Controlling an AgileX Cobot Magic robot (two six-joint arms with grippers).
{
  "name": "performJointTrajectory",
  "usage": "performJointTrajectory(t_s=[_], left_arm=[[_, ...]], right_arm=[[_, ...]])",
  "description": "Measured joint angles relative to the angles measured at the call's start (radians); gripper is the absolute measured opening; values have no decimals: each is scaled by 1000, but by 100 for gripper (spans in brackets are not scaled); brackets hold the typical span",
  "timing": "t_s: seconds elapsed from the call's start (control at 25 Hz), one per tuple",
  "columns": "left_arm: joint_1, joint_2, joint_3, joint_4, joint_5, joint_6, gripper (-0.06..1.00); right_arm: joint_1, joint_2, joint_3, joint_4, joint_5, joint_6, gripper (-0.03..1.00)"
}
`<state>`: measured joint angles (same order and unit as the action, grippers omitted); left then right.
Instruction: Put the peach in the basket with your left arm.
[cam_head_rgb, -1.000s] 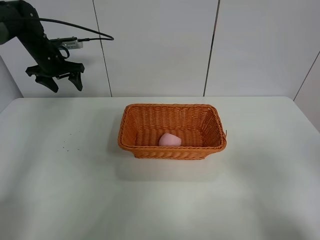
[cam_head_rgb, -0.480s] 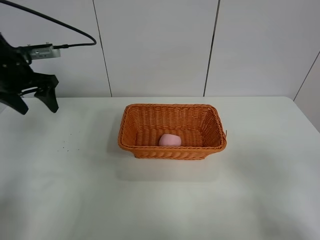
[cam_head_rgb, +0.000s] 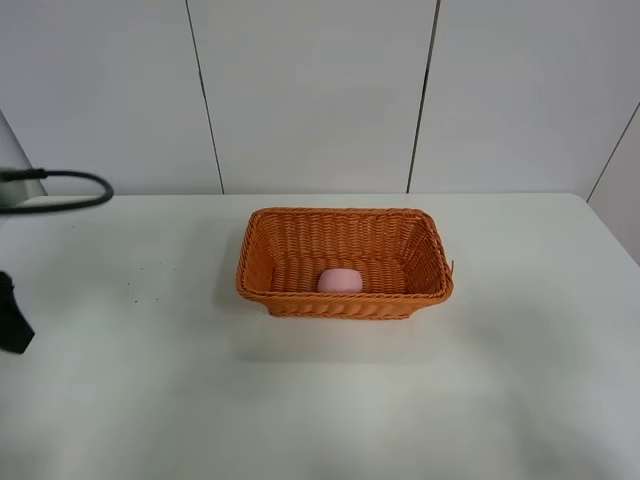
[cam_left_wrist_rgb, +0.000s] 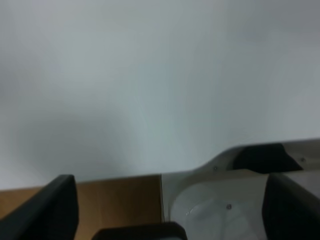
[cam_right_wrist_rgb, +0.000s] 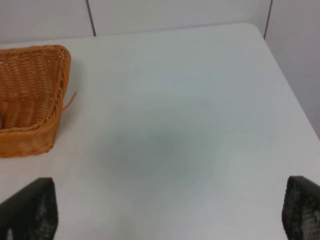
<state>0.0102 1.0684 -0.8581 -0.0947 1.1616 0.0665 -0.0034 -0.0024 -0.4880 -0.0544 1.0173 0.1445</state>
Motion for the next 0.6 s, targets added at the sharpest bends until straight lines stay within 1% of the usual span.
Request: performJointTrajectory(t_s=[0.16,0.32,0.44,0.6], left_arm=[[0,-202,173,3,-62,0,85],[0,-395,302,53,-122,2,85],[0,-518,353,71,-113,2,85],[0,-656,360,71,-112,3,85]], right_arm=[[0,0,0,0,0,0,69],[0,0,0,0,0,0,69],[0,0,0,0,0,0,69],[0,0,0,0,0,0,69]])
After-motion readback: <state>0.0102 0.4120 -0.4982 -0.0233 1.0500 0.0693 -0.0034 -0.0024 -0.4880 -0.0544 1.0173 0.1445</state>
